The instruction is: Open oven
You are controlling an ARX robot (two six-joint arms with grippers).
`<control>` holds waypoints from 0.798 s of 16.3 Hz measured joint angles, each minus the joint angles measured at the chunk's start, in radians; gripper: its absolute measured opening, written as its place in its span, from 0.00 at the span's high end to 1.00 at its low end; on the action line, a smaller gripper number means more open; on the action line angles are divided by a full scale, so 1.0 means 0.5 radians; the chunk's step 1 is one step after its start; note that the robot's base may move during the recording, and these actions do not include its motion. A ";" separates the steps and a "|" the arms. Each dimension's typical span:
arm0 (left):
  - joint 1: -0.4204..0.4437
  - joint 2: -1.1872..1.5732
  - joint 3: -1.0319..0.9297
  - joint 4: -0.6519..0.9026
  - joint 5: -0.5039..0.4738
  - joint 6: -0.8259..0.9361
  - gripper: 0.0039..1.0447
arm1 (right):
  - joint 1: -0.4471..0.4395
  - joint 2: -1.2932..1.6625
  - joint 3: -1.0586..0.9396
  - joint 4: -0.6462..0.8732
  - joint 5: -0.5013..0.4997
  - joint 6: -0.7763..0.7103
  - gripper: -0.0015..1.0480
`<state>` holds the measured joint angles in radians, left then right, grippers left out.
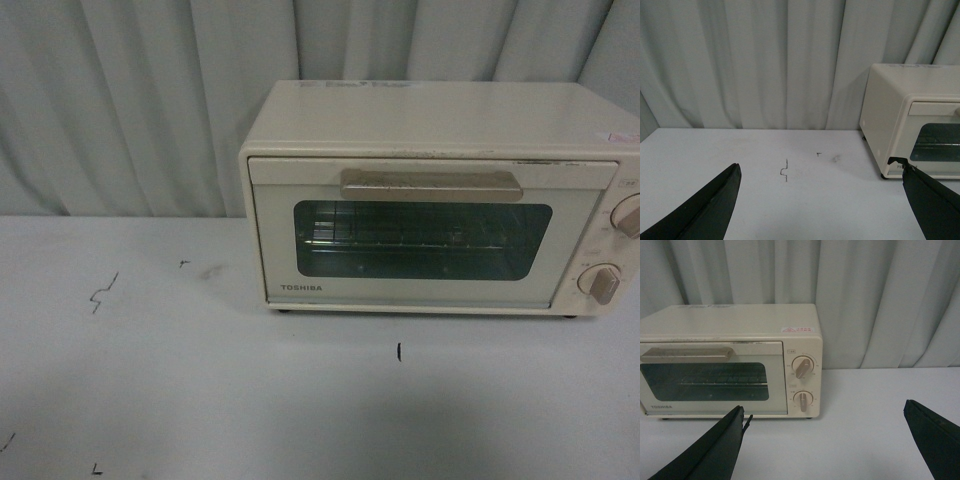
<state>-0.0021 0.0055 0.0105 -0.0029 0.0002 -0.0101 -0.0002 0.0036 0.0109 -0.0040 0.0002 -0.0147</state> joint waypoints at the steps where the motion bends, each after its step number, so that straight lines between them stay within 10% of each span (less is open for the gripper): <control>1: 0.000 0.000 0.000 -0.002 -0.001 0.000 0.06 | 0.000 0.000 0.000 -0.002 -0.001 0.000 0.06; 13: 0.000 0.000 0.000 -0.001 -0.001 0.000 0.06 | 0.000 0.000 0.000 0.000 -0.001 0.000 0.06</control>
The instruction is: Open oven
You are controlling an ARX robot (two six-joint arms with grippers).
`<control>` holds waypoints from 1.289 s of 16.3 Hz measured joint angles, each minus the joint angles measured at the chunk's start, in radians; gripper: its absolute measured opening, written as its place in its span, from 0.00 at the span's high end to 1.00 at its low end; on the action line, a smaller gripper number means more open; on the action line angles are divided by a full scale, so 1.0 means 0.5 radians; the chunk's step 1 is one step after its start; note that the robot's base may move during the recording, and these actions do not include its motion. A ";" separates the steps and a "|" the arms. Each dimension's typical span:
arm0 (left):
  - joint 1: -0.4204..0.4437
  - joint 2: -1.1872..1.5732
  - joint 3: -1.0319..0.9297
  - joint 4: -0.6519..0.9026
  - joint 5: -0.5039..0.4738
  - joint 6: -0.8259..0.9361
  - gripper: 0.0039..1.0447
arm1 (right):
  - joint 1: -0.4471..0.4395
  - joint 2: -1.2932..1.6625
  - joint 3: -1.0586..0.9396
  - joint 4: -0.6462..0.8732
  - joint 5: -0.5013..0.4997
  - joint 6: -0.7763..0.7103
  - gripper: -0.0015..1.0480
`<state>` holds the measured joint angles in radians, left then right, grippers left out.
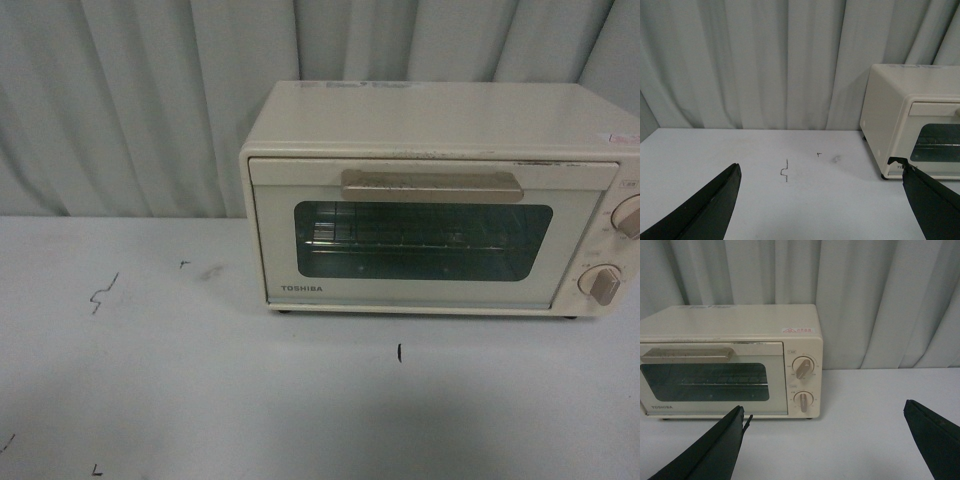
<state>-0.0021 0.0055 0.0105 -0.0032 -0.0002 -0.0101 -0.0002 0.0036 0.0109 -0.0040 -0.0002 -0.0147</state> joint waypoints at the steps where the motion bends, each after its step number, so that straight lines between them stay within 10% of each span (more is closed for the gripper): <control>1: 0.000 0.000 0.000 0.000 0.000 0.000 0.06 | 0.000 0.000 0.000 0.000 0.000 0.000 0.06; 4: 0.002 0.006 0.005 -0.036 0.009 -0.014 0.06 | 0.000 0.000 0.000 0.000 0.000 0.000 0.06; 6: -0.035 0.462 0.333 -0.739 0.118 -0.343 0.06 | 0.000 0.000 0.000 0.002 -0.002 0.000 0.06; 7: -0.352 0.842 0.533 -0.852 0.045 -0.897 0.06 | 0.000 0.000 0.000 -0.001 0.001 0.000 0.06; 13: -1.078 2.118 0.703 0.234 -0.127 -1.819 0.06 | 0.000 0.000 0.000 0.000 0.000 0.000 0.06; 21: -1.448 3.326 1.013 0.973 -0.091 -2.535 0.06 | 0.000 0.000 0.000 0.001 0.000 0.000 0.06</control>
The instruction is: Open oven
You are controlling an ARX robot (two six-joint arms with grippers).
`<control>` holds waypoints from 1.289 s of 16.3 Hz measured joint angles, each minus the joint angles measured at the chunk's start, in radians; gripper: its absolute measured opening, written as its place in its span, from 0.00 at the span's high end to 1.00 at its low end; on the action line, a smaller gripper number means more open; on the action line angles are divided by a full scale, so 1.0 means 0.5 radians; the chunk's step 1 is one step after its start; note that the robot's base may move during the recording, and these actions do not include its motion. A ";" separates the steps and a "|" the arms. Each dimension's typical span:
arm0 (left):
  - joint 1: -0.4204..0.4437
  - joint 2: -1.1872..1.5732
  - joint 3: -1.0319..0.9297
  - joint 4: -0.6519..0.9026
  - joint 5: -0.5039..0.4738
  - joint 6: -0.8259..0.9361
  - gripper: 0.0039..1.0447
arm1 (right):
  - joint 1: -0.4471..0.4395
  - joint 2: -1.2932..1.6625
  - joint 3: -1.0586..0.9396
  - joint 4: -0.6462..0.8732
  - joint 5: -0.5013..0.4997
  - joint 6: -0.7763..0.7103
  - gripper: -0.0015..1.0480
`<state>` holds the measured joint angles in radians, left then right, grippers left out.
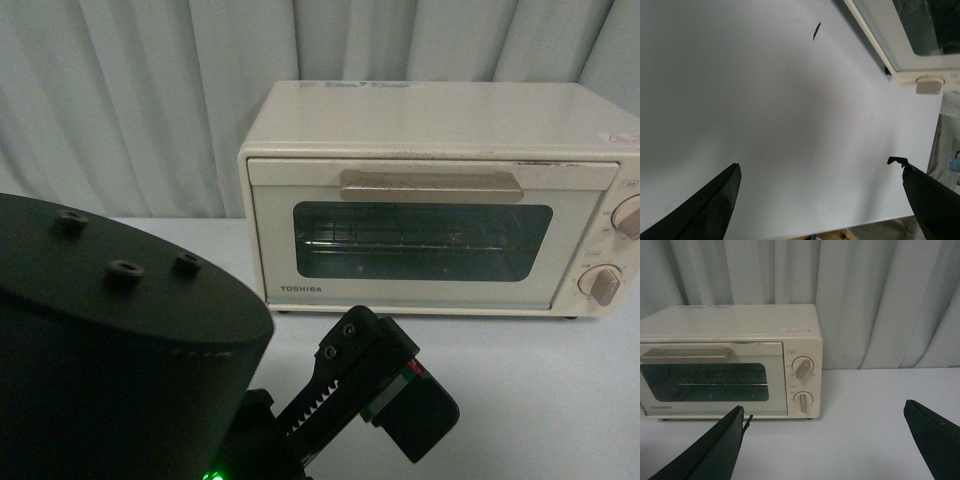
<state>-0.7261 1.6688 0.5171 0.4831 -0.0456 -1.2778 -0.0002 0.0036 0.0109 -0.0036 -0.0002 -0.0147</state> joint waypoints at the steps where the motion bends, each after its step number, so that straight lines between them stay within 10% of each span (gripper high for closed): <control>1: 0.021 0.079 0.035 0.057 -0.014 -0.012 0.06 | 0.000 0.000 0.000 -0.001 0.000 0.000 0.06; 21: 0.256 0.726 0.311 0.323 -0.099 0.034 0.06 | 0.000 0.000 0.000 -0.001 0.000 0.000 0.06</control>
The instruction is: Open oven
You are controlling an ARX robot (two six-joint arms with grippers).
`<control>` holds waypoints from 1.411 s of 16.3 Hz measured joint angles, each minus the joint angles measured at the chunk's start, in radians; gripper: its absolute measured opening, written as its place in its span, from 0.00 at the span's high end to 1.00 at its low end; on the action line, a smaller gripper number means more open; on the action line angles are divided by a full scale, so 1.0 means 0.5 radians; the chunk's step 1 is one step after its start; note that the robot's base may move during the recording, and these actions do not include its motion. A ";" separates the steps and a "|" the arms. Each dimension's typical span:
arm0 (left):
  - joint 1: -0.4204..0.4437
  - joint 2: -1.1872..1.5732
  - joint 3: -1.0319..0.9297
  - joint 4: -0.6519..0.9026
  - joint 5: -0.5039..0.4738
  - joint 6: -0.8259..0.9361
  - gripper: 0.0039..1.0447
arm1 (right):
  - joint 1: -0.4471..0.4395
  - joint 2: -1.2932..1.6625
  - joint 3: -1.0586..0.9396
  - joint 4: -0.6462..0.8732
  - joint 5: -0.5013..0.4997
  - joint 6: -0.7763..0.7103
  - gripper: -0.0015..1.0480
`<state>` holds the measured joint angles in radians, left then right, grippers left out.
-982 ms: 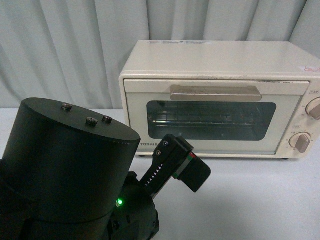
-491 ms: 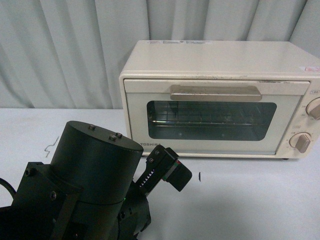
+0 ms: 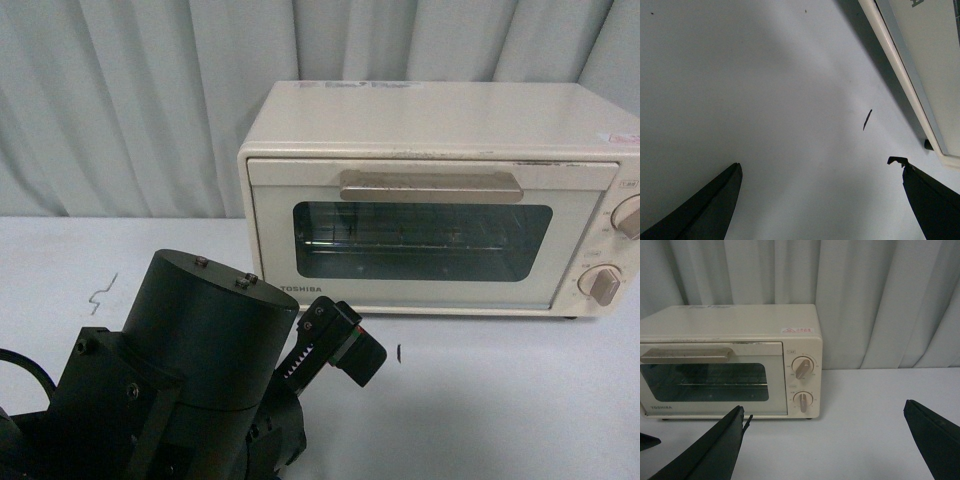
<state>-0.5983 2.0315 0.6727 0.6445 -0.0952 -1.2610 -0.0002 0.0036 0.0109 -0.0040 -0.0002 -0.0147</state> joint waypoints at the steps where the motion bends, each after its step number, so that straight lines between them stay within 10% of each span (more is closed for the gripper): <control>1: 0.000 0.000 0.000 0.000 0.000 0.000 0.06 | 0.021 0.007 0.002 -0.010 0.068 -0.021 0.06; 2: 0.000 0.000 0.000 -0.002 -0.004 0.000 0.06 | 0.195 0.373 0.135 0.272 0.594 -0.433 0.06; 5: 0.000 0.000 0.001 -0.002 -0.005 0.000 0.06 | 0.089 1.511 0.581 1.151 0.269 -1.091 0.06; 19: 0.000 0.000 0.001 -0.001 -0.003 0.000 0.06 | 0.337 2.689 1.357 1.116 0.118 -1.807 0.07; 23: 0.000 0.000 0.001 -0.001 -0.003 0.000 0.06 | 0.430 2.875 1.471 1.061 0.086 -2.135 0.35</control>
<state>-0.5983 2.0315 0.6731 0.6441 -0.0967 -1.2610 0.2146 1.4410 0.7464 0.5262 0.0429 -1.0824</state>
